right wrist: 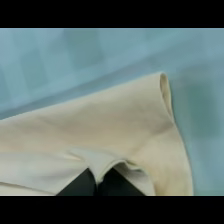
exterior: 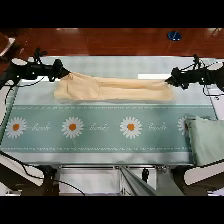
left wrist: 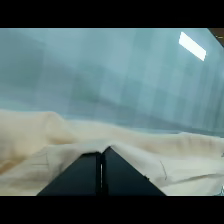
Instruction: Fold the shirts.
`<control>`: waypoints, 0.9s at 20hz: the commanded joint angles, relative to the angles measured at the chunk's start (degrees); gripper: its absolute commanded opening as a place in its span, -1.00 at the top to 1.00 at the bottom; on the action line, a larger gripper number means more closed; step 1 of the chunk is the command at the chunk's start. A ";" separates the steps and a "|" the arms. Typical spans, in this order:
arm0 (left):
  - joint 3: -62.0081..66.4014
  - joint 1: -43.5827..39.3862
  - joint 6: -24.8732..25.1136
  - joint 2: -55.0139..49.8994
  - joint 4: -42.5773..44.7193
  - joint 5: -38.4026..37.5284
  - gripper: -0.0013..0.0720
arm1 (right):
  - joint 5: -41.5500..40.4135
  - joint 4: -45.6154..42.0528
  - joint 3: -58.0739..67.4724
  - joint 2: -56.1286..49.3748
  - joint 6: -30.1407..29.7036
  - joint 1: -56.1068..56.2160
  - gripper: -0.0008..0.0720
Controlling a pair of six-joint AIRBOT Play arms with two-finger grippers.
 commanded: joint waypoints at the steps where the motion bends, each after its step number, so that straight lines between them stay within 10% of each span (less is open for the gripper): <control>1: 2.93 -0.66 -0.24 -2.62 0.22 -1.57 0.37 | -0.74 0.52 1.16 -1.77 0.02 0.02 -0.06; 2: 2.95 -0.55 -0.22 -2.69 0.24 -3.50 -0.44 | -0.13 0.44 1.31 -1.73 -0.44 -0.13 -0.16; 9: 3.72 12.52 -7.10 5.51 23.23 -25.07 -0.41 | 12.96 -4.20 5.49 2.16 -0.11 -12.22 -0.16; 18: -35.10 8.66 2.29 38.73 12.11 4.04 -0.41 | 7.06 1.03 -2.34 -3.04 0.52 -10.21 -0.16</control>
